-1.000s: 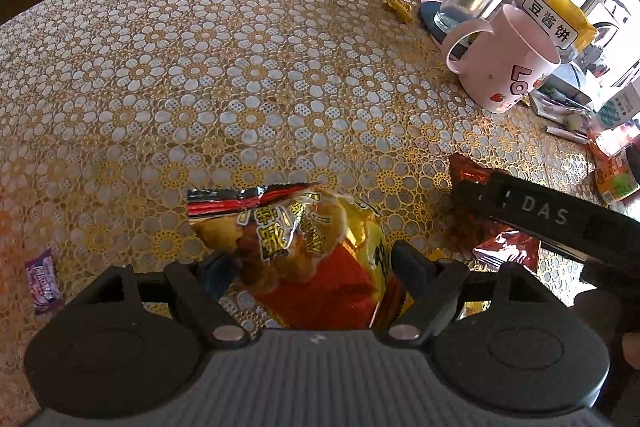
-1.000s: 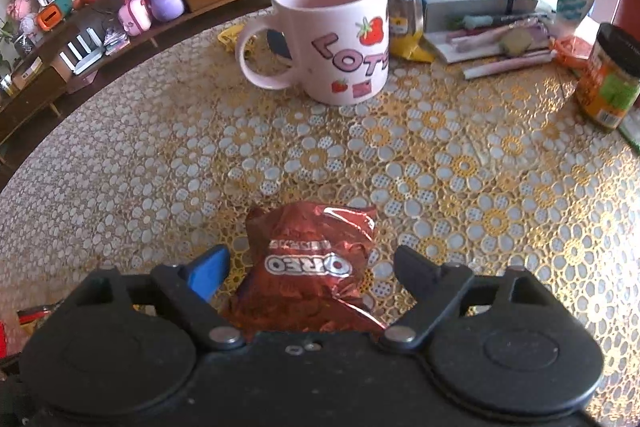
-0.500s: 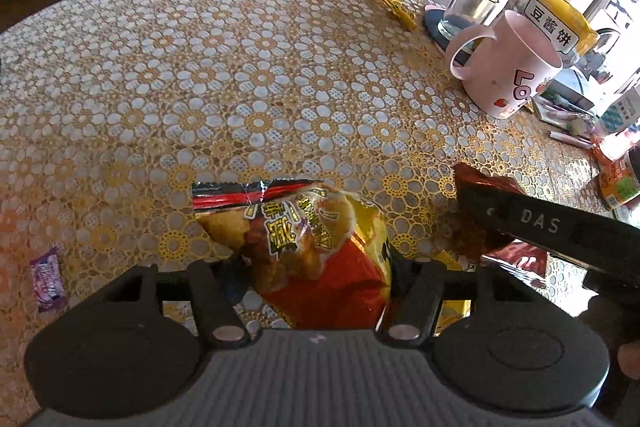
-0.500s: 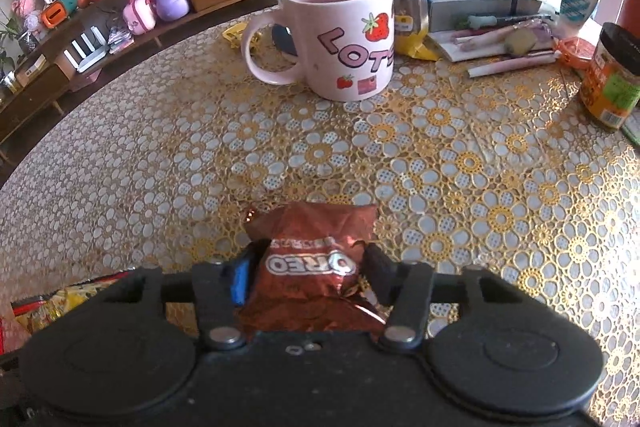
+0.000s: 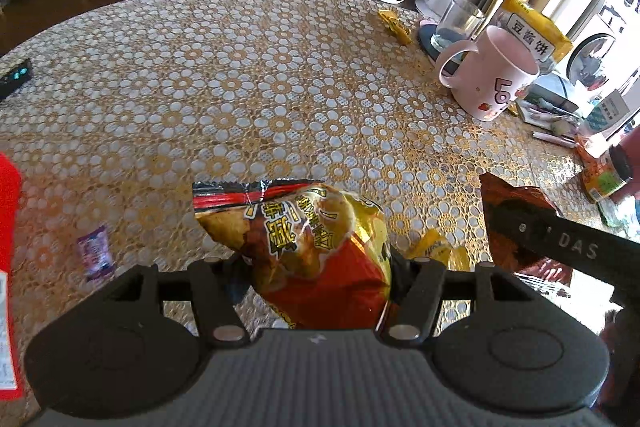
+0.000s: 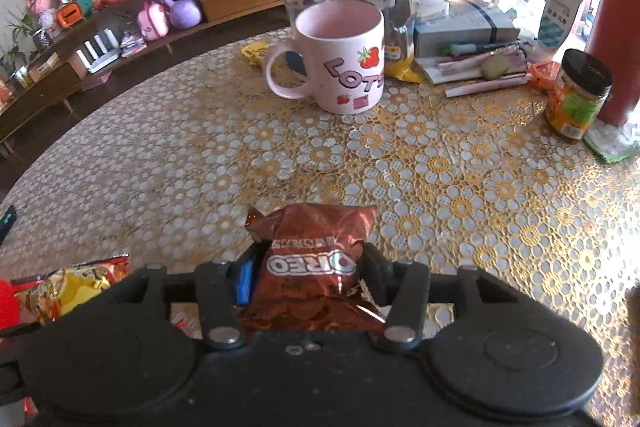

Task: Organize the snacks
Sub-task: 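Carry the chip bag with the left tool while the right tool carries the Oreo bag into the box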

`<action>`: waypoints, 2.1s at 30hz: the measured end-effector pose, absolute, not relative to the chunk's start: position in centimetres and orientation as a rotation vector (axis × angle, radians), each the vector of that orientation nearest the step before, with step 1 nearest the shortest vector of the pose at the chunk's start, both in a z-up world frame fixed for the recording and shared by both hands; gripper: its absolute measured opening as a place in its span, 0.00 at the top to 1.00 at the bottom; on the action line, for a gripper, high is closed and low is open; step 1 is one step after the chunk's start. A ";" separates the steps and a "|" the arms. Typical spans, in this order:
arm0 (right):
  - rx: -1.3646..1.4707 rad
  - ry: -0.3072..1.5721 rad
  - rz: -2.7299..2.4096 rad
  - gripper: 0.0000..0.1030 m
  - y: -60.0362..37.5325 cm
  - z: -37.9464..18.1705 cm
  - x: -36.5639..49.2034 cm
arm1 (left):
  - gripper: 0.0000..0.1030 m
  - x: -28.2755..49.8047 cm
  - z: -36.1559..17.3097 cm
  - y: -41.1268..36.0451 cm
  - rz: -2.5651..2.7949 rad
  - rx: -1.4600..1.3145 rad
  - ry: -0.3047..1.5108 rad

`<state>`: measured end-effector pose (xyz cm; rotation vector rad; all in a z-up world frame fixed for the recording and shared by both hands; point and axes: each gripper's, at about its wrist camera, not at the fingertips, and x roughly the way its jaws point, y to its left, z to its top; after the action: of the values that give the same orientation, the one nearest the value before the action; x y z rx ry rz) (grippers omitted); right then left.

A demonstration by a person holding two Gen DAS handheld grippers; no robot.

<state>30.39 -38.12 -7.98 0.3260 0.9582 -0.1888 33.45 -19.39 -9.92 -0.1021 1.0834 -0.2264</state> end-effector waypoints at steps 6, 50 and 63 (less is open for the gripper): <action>0.295 0.931 -0.142 0.51 -36.4 -5.5 27.5 | 0.40 31.0 -8.2 -18.2 -0.228 -0.099 1.065; 0.081 0.809 0.289 0.51 -13.0 5.6 13.9 | 0.39 15.5 1.5 4.6 -0.181 -0.084 0.943; 0.023 0.820 0.379 0.51 -4.3 5.3 15.7 | 0.39 15.3 2.0 13.5 -0.051 -0.119 0.918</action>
<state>15.75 -4.30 5.29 0.0231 0.8198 0.3793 15.30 13.52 1.98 -0.1191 0.9177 -0.0512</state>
